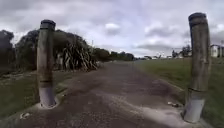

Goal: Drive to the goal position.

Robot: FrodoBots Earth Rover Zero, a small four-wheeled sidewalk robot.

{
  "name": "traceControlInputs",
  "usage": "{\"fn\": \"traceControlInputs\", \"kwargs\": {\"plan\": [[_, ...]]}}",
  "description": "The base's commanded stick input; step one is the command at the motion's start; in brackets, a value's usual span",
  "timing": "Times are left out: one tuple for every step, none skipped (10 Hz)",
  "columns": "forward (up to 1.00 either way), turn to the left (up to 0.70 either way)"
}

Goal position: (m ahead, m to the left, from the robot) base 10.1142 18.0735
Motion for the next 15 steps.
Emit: {"fn": "traceControlInputs", "kwargs": {"plan": [[0.09,0.0],[0.09,0.0],[0.09,0.0],[0.09,0.0],[0.09,0.0],[0.09,0.0],[0.04,0.0],[0.04,0.0],[-0.03,0.0],[-0.57,0.0],[-0.38,0.0],[-0.12,0.0],[0.01,0.0],[0.04,0.0],[0.5,0.0]]}}
